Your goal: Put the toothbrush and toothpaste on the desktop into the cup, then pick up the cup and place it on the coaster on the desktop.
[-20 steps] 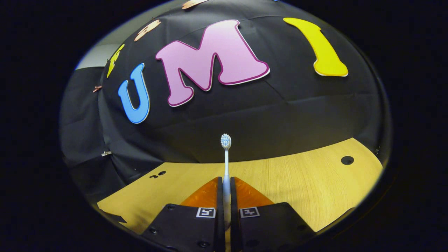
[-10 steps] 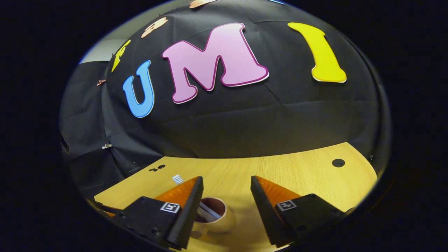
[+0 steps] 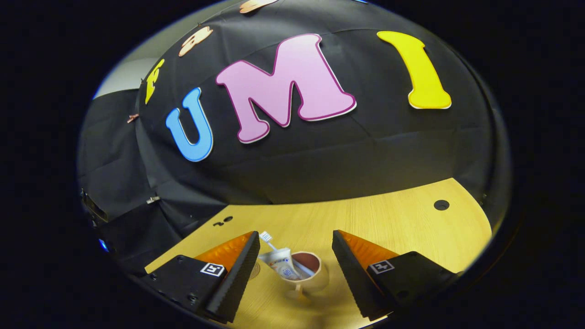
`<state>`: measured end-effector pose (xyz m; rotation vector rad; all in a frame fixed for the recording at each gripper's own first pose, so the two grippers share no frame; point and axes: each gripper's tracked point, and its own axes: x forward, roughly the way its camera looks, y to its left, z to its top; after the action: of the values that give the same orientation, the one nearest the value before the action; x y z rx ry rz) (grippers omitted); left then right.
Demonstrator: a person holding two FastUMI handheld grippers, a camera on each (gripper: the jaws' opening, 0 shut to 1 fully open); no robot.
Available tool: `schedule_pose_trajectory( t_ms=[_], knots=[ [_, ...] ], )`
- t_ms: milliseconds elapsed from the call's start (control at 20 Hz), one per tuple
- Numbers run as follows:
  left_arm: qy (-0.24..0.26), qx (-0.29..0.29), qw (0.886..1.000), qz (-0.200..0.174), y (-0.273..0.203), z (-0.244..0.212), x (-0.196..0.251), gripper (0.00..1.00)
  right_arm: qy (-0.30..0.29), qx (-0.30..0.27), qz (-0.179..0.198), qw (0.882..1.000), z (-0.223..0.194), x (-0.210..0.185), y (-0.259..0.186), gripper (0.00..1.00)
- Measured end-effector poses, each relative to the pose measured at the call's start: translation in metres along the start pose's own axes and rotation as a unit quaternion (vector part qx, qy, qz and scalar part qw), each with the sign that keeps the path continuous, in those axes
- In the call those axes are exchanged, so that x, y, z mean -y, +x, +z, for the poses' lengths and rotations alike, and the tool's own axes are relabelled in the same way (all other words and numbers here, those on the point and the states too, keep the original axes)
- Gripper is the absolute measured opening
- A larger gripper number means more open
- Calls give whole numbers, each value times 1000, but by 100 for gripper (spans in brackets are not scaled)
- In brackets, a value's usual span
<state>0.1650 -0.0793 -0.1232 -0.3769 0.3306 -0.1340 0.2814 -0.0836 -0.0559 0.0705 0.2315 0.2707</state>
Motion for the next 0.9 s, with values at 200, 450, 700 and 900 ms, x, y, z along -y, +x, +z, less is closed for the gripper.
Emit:
schedule_pose_trajectory(
  t_ms=[200,450,700,900],
  knots=[
    [23,-8,1000,13,-24,0,-15,96,-7,-65,-13,998,-19,-6,-5,98],
    [17,-18,999,20,-48,-15,-34,96,17,-171,-35,984,-51,-11,-2,98],
    [-7,-25,999,28,-69,-34,-51,96,37,-283,-62,956,-87,-7,-3,98],
    [-20,-34,999,34,-81,-46,-66,96,25,-340,-70,937,-115,-13,2,98]
  ],
)
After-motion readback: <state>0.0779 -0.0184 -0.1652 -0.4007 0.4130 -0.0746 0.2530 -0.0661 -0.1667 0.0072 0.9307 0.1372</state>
